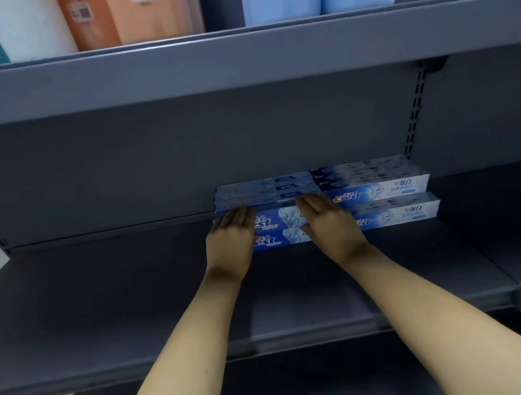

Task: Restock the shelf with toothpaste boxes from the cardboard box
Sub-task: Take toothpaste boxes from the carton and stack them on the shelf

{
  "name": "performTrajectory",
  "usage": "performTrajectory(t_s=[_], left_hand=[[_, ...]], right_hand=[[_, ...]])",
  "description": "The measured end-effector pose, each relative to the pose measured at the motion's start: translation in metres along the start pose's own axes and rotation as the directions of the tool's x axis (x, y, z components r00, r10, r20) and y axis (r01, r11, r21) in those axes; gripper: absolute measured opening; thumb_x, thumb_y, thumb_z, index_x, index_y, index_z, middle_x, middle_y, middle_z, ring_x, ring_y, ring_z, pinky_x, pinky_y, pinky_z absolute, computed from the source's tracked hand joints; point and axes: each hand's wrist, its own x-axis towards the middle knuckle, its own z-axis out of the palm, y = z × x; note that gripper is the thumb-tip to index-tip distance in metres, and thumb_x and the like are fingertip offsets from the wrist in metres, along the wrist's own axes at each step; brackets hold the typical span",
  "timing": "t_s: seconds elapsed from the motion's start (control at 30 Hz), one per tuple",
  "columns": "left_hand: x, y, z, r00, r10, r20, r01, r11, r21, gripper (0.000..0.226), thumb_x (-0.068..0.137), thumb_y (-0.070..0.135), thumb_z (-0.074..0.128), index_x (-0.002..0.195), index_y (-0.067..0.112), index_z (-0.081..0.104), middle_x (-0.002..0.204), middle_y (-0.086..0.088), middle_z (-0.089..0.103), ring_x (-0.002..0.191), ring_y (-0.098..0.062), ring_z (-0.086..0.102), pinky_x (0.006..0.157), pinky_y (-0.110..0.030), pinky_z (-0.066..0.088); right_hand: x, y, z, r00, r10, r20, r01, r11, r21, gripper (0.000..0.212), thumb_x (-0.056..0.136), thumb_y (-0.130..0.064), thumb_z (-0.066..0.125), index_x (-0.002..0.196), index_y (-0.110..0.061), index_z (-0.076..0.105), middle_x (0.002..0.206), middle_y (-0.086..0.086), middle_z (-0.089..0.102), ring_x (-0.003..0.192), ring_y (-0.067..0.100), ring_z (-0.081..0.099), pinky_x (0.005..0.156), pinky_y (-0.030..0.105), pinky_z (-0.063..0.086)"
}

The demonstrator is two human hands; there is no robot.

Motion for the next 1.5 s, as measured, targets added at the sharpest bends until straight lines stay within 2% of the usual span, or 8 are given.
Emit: performTrajectory(t_s=[0.27, 0.67, 0.77, 0.9, 0.97, 1.03, 1.2, 1.5], left_hand=[[-0.001, -0.004, 0.005, 0.998, 0.055, -0.039, -0.055, 0.998, 0.013, 0.058, 0.046, 0.034, 0.093, 0.093, 0.005, 0.075, 0.093, -0.008, 0.074, 0.082, -0.022, 0.073, 0.061, -0.031, 0.058], [0.003, -0.005, 0.008, 1.000, 0.000, -0.029, -0.002, 0.998, -0.055, 0.047, 0.046, 0.007, 0.092, 0.090, 0.006, 0.074, 0.094, -0.009, 0.074, 0.087, -0.025, 0.072, 0.062, -0.033, 0.058], [0.006, 0.000, -0.003, 0.996, -0.074, 0.048, 0.076, 0.996, -0.051, 0.043, 0.062, 0.010, 0.085, 0.102, 0.004, 0.070, 0.105, -0.012, 0.071, 0.096, -0.028, 0.069, 0.073, -0.034, 0.057], [0.005, 0.013, -0.019, 0.977, -0.088, 0.194, 0.082, 0.996, 0.038, 0.062, 0.092, 0.037, 0.056, 0.143, 0.008, 0.035, 0.147, -0.008, 0.038, 0.139, -0.025, 0.029, 0.114, -0.040, 0.021], [-0.001, 0.021, -0.023, 0.961, -0.121, 0.248, 0.104, 0.991, 0.081, 0.075, 0.094, 0.048, 0.047, 0.150, 0.011, 0.015, 0.156, -0.007, 0.019, 0.146, -0.022, 0.010, 0.117, -0.042, 0.006], [-0.010, 0.032, -0.025, 0.947, -0.153, 0.281, 0.142, 0.988, 0.058, 0.075, 0.096, 0.053, 0.037, 0.151, 0.012, 0.008, 0.158, -0.006, 0.011, 0.147, -0.021, 0.003, 0.118, -0.042, 0.000], [-0.040, 0.064, -0.038, 0.944, -0.132, 0.301, 0.145, 0.989, -0.022, 0.065, 0.100, 0.051, 0.022, 0.152, 0.014, 0.010, 0.159, -0.005, 0.010, 0.147, -0.020, 0.003, 0.118, -0.040, -0.002], [-0.110, 0.126, -0.042, 0.994, 0.041, 0.103, -0.029, 0.993, -0.110, 0.059, 0.091, 0.040, 0.034, 0.124, -0.002, 0.058, 0.129, -0.018, 0.058, 0.121, -0.031, 0.055, 0.104, -0.047, 0.038]], right_hand=[[-0.002, 0.004, -0.002, 0.999, -0.042, -0.031, 0.043, 0.999, 0.028, 0.058, 0.056, -0.020, 0.091, 0.104, 0.003, 0.068, 0.103, 0.016, 0.070, 0.095, 0.031, 0.069, 0.076, 0.036, 0.058], [0.005, 0.002, 0.000, 0.999, 0.036, -0.011, -0.035, 0.998, 0.052, 0.053, 0.047, -0.013, 0.093, 0.093, 0.000, 0.072, 0.098, 0.015, 0.072, 0.090, 0.029, 0.071, 0.068, 0.036, 0.059], [0.007, -0.002, -0.005, 0.996, 0.083, 0.026, -0.085, 0.993, 0.077, 0.046, 0.067, -0.012, 0.083, 0.107, 0.002, 0.066, 0.111, 0.017, 0.068, 0.106, 0.032, 0.064, 0.081, 0.038, 0.056], [-0.001, -0.005, -0.017, 0.995, 0.056, 0.081, -0.055, 0.998, -0.014, 0.058, 0.089, -0.028, 0.062, 0.137, -0.001, 0.045, 0.140, 0.017, 0.047, 0.134, 0.032, 0.039, 0.114, 0.040, 0.025], [-0.012, -0.007, -0.021, 0.989, 0.073, 0.127, -0.072, 0.997, -0.018, 0.064, 0.096, -0.036, 0.050, 0.147, -0.006, 0.027, 0.152, 0.014, 0.029, 0.143, 0.029, 0.022, 0.119, 0.039, 0.010], [-0.026, -0.009, -0.026, 0.986, 0.096, 0.135, -0.097, 0.995, 0.001, 0.063, 0.097, -0.040, 0.044, 0.149, -0.009, 0.025, 0.154, 0.013, 0.027, 0.144, 0.027, 0.021, 0.119, 0.040, 0.009], [-0.075, -0.017, -0.037, 0.994, 0.099, -0.045, -0.098, 0.995, 0.020, 0.049, 0.087, -0.037, 0.047, 0.119, -0.004, 0.064, 0.122, 0.014, 0.064, 0.110, 0.031, 0.063, 0.095, 0.045, 0.047], [-0.184, -0.021, -0.044, 0.996, 0.052, -0.075, -0.055, 0.998, -0.034, 0.047, 0.088, -0.034, 0.044, 0.124, -0.007, 0.059, 0.132, 0.012, 0.057, 0.117, 0.026, 0.057, 0.102, 0.042, 0.042]])
